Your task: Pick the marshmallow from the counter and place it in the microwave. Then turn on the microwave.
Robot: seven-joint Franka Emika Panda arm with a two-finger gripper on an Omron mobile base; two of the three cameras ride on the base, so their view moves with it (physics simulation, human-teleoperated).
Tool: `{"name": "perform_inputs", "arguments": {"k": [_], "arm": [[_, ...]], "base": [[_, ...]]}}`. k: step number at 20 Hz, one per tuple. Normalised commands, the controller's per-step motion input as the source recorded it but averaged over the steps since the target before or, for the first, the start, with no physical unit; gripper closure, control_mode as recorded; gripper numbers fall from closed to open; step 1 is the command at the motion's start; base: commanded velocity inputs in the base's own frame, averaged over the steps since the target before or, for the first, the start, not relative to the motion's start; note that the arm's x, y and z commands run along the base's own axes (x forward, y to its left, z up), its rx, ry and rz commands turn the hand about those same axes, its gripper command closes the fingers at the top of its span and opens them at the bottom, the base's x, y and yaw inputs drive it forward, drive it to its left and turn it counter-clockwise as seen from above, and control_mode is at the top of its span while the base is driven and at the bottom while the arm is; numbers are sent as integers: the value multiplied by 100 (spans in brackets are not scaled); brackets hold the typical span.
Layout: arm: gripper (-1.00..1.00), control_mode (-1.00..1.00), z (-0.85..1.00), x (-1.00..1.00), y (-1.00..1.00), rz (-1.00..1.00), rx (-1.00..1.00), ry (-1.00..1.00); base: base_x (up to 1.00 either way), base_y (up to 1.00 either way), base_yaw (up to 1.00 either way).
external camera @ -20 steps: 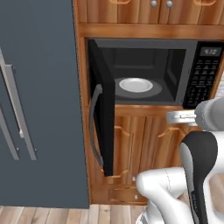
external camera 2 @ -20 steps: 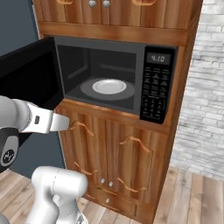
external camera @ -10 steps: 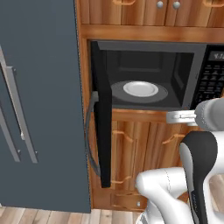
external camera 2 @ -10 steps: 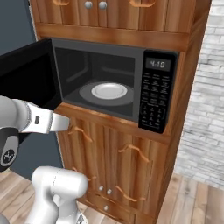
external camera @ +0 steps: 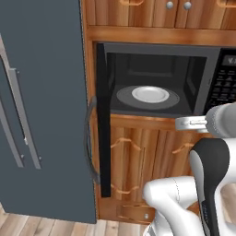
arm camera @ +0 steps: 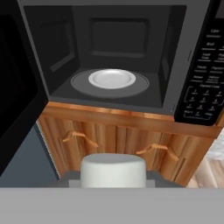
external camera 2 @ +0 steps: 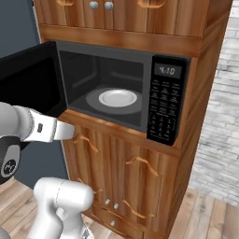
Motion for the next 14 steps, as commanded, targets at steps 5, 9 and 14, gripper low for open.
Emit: {"name": "perform_inputs", "arguments": {"k": [5, 9, 14], "arm": [[100, 100, 0, 0, 0, 0, 0, 0], [100, 100, 0, 0, 0, 0, 0, 0], [100, 100, 0, 0, 0, 0, 0, 0]], "base": [[16, -19, 11], [22, -20, 10], [13, -17, 5]]}}
